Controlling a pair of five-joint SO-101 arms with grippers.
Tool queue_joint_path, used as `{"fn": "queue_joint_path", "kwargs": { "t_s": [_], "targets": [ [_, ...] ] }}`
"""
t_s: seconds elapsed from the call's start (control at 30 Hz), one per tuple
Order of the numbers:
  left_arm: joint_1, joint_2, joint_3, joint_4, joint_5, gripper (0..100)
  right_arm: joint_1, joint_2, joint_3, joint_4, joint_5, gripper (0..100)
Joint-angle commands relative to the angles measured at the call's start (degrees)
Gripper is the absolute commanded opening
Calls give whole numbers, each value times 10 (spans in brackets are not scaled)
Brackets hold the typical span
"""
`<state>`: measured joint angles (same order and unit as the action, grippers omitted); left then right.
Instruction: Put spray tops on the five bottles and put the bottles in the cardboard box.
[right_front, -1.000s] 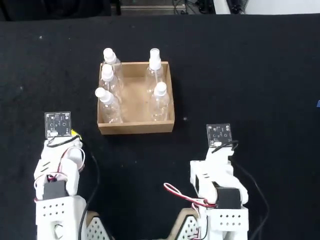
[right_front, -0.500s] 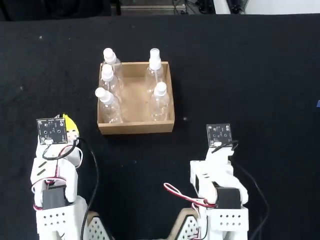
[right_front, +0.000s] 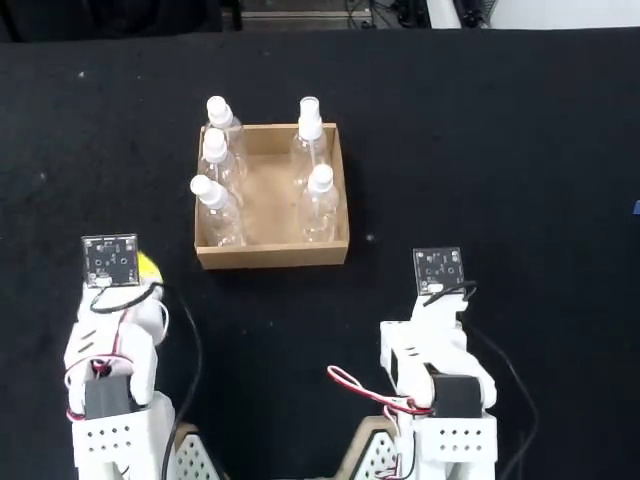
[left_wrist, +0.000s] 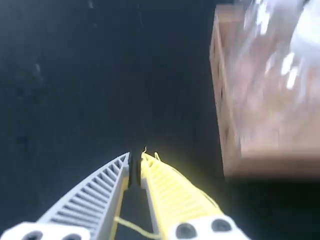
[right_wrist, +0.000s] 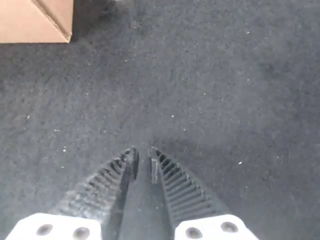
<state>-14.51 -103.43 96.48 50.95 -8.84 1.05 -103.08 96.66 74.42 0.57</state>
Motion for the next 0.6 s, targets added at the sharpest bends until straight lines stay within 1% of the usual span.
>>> {"fn": "queue_joint_path", "kwargs": {
  "t_s": [0.0, 0.07, 0.1, 0.27, 0.57],
  "targets": [
    [5, -11, 8, 231, -6, 30, -11, -55, -1, 4, 1, 11],
    [7, -8, 8, 187, -7, 30, -11, -54, -1, 4, 1, 11],
    [7, -10, 8, 180, -7, 30, -11, -54, -1, 4, 1, 11],
    [7, -10, 8, 222, -8, 30, -11, -54, -1, 4, 1, 11],
    [8, -10, 8, 219, -4, 30, -11, -54, -1, 4, 1, 11]
  ]
}}
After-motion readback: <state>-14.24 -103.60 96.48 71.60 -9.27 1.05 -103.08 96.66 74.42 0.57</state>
